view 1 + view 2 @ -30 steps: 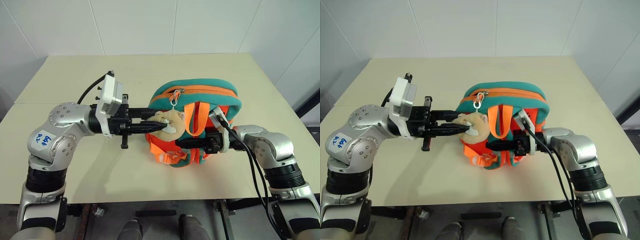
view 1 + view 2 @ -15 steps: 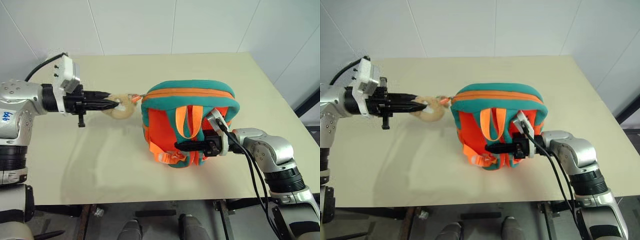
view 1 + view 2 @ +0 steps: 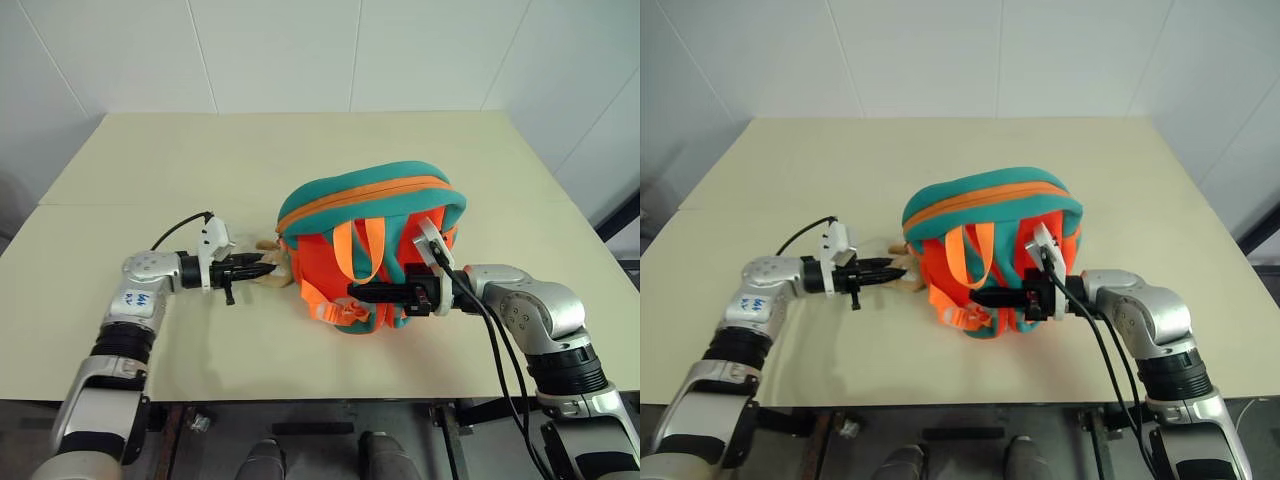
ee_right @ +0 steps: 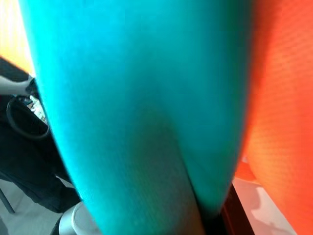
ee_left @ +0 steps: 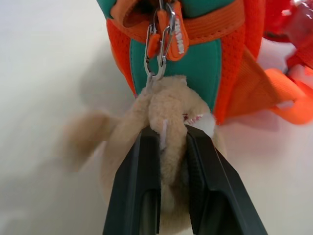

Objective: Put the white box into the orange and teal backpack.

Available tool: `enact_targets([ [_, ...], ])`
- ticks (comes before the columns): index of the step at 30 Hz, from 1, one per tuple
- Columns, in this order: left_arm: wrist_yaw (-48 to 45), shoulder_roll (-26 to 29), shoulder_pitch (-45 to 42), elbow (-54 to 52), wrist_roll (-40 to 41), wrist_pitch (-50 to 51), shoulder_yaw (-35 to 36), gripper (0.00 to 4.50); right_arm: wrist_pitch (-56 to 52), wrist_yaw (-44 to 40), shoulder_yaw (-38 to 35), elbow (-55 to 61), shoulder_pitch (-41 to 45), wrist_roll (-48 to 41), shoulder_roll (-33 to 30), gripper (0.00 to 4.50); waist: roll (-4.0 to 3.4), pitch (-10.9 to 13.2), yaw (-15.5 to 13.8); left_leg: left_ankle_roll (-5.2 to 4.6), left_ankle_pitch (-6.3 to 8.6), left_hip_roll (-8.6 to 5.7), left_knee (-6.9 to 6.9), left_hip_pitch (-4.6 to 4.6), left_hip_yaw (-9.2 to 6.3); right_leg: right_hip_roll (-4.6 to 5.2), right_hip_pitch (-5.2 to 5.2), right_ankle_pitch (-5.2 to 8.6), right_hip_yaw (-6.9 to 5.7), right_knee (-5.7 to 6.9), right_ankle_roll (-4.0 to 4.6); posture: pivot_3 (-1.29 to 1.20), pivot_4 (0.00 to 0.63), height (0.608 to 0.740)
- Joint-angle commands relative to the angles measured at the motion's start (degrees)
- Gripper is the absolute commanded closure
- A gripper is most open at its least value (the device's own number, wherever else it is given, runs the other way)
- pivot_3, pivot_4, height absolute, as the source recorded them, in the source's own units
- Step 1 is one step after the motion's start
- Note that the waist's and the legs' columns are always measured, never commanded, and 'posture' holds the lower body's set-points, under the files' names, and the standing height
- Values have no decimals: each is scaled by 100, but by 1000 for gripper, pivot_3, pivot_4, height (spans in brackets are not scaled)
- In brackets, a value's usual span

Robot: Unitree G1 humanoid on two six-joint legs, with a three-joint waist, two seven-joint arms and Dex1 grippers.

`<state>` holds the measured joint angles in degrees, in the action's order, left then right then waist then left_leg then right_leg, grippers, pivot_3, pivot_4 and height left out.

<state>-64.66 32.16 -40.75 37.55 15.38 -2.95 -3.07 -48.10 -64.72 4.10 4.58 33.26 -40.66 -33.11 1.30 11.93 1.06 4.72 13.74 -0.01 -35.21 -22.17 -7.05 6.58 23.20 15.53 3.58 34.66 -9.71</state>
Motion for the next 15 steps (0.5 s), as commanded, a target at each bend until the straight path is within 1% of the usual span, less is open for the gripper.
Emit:
enact_targets([
  [1, 256, -175, 98, 264, -320, -121, -52, 4079, -30, 79, -220, 264, -16, -185, 20, 4500, -2, -1, -27, -2, -4, 0, -1, 1, 0, 0, -4, -3, 0, -6, 1, 0, 150, 740],
  [5, 212, -159, -101, -448, 159, 297, 322, 4079, -81, 133, -283, 351, -72, -250, -39, 4500, 0, 0, -82, -8, -22, -1, -1, -2, -1, -2, -9, -22, 0, -24, 7, 0, 150, 740],
  [7, 127, -5, -266, -826, 300, 555, 466, 4079, -61, 178, -320, 365, -91, -251, -46, 4500, -1, 0, -79, -7, -25, -1, 0, -5, -1, -2, -9, -28, 0, -32, 7, 0, 150, 740],
  [11, 76, 285, -402, -1354, 291, 845, 566, 4079, 32, 338, -449, 396, -82, -238, 24, 4500, 0, 1, -70, -6, -25, 0, 6, -19, 0, -2, 5, -32, 0, -39, -2, 0, 150, 740],
  [13, 172, 386, -377, -1730, 308, 1123, 610, 3422, 190, 416, -547, 442, -65, -209, 69, 3838, 0, 2, -45, -4, -23, 0, 13, -23, 0, -2, 15, -33, 0, -36, -2, 0, 150, 740],
  [15, 66, 493, -234, -2139, 426, 1474, 602, 2860, 250, 449, -611, 526, -60, -236, 49, 3227, 0, 2, -32, -3, -18, 0, 19, -25, 0, -2, 21, -31, 0, -29, -4, 0, 150, 740],
])
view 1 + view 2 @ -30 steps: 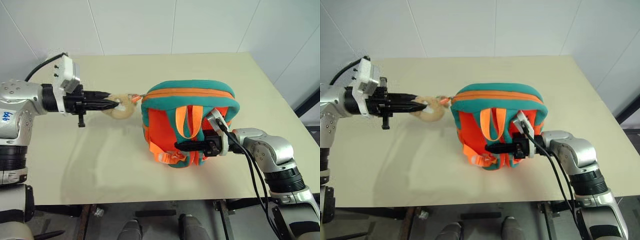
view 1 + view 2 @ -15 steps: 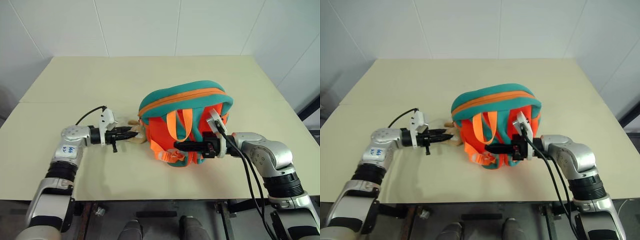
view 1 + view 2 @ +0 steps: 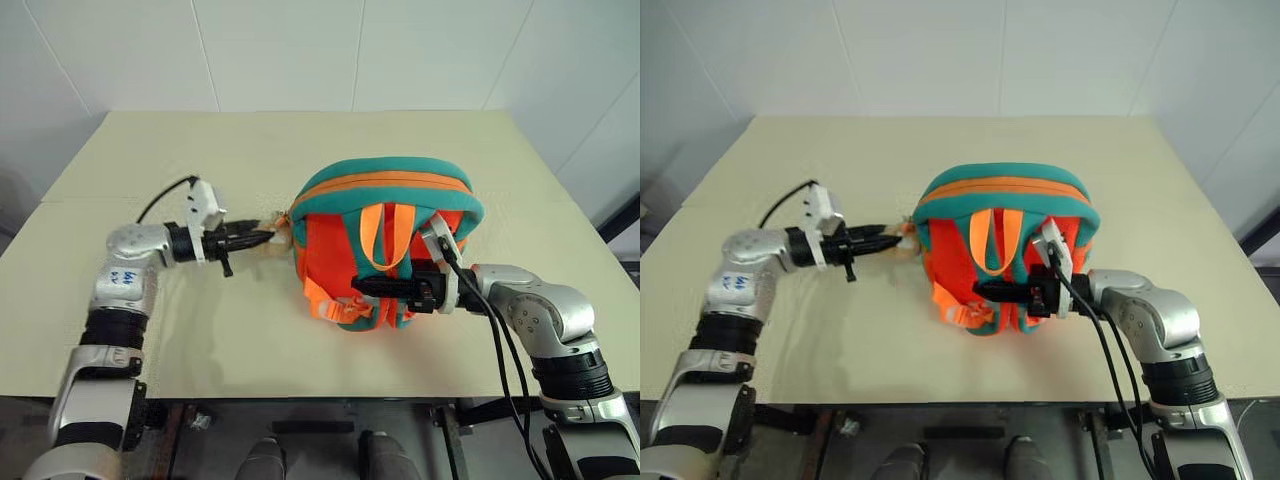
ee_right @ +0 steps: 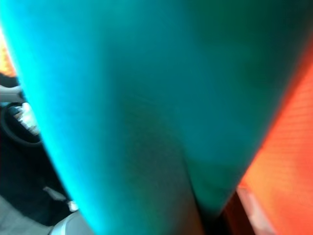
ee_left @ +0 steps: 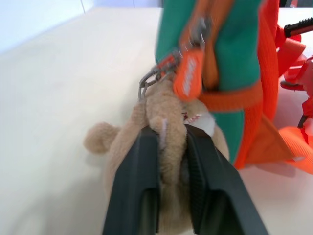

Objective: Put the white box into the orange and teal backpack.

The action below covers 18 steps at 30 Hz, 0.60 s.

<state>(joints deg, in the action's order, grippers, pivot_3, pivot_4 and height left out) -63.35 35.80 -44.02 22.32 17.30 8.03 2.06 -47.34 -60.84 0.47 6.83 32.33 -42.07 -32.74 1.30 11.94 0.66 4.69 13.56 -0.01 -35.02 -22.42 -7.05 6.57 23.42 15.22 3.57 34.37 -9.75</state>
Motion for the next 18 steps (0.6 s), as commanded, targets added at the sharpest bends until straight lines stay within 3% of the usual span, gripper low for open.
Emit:
enact_targets([
  [1, -113, 270, 291, -951, 211, 422, 86, 2596, 242, 79, -346, 481, 16, -131, -47, 2938, -1, 0, 16, 0, 2, 1, 1, -6, -1, 0, 6, 3, 0, 2, -1, 0, 150, 740],
  [6, 163, 658, 1042, -1980, 479, 900, 600, 987, 80, 267, -1115, 1074, -162, -610, -407, 1211, -4, 2, 94, 1, 13, 2, 2, -29, -2, 1, 23, 21, 0, 6, -6, 0, 150, 740],
  [9, 331, 826, 1729, -2469, 594, 1171, 908, 29, 88, 146, -1381, 1388, -597, -536, -966, 163, -4, 2, 89, -5, 18, 2, 1, -37, -3, 1, 27, 24, -1, -12, -4, 0, 150, 740],
  [14, 575, 807, 2395, -3119, 772, 1414, 1054, 0, 326, -138, -1797, 1443, -1375, -383, -1687, 22, -3, 3, 70, -7, 24, 2, -5, -36, 0, 1, 22, 28, -1, -18, -1, 0, 150, 740],
  [18, 821, 681, 2697, -3525, 931, 1587, 1082, 0, 1276, -541, -1883, 933, -1942, 390, -2138, 22, -3, 3, 64, -7, 24, 2, -8, -33, 4, 2, 8, 27, -1, -39, 0, 0, 150, 740],
])
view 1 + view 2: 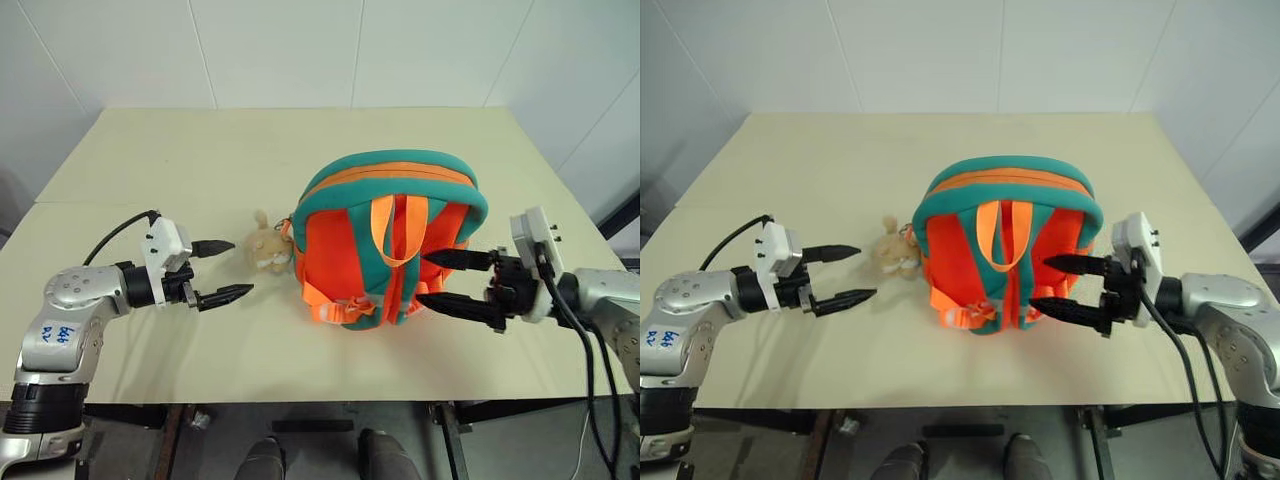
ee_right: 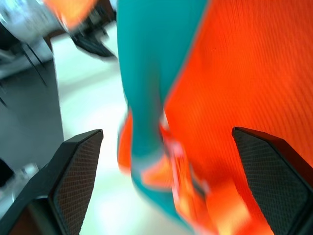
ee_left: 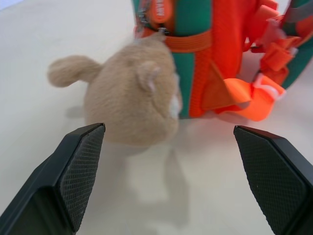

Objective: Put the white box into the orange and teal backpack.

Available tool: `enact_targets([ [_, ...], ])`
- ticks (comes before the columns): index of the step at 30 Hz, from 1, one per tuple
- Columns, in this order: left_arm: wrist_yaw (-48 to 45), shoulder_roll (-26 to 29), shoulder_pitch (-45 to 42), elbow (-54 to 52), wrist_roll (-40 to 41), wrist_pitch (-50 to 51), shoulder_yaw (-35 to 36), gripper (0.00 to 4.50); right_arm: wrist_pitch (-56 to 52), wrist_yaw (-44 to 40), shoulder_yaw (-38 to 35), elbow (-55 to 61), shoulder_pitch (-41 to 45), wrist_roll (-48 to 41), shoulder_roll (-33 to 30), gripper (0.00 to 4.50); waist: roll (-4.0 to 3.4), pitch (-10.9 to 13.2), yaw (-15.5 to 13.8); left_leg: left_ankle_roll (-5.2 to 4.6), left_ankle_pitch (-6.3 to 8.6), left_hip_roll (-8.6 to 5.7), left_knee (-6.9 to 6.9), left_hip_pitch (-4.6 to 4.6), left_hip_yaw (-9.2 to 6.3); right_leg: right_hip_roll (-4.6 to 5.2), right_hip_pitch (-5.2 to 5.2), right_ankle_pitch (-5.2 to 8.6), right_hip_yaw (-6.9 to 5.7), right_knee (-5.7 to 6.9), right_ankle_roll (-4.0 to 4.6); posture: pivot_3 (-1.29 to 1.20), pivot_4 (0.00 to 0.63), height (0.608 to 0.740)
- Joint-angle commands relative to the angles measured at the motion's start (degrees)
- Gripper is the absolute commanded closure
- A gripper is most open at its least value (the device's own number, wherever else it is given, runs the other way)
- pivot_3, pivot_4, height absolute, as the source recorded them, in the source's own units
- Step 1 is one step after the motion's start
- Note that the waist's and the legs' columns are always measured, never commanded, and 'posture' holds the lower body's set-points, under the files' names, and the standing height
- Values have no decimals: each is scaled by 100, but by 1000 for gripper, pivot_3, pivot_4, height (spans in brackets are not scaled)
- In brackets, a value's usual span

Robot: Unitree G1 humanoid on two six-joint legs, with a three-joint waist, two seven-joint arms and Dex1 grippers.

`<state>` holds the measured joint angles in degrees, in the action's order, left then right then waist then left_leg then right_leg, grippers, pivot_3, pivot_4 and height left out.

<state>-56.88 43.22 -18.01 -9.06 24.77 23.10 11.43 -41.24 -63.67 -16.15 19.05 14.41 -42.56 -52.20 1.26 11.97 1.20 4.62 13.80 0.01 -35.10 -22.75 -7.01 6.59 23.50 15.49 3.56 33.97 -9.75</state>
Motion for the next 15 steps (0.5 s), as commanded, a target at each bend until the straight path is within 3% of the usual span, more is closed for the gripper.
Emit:
enact_targets([
  [1, 217, -82, 171, -437, 182, 47, 155, 0, 927, -225, -293, -541, -170, 590, -189, 22, 1, 0, 16, 0, 0, 0, -1, 5, 5, 1, -7, 3, 0, -7, 9, 0, 150, 740],
  [9, 252, -83, 226, -277, 65, -330, 105, 0, 2637, -62, -234, -1999, -3, 1530, 67, 22, 0, 0, 54, -3, -6, 3, -1, 21, 14, -1, -10, 3, 7, -4, 44, 0, 150, 740],
  [15, 267, -98, 148, -172, -11, -487, -8, 0, 2737, -15, -114, -1881, 26, 1549, 260, 22, 0, 1, 39, -3, -6, 3, 0, 23, 14, 0, -14, -5, 8, -4, 28, 0, 150, 740],
])
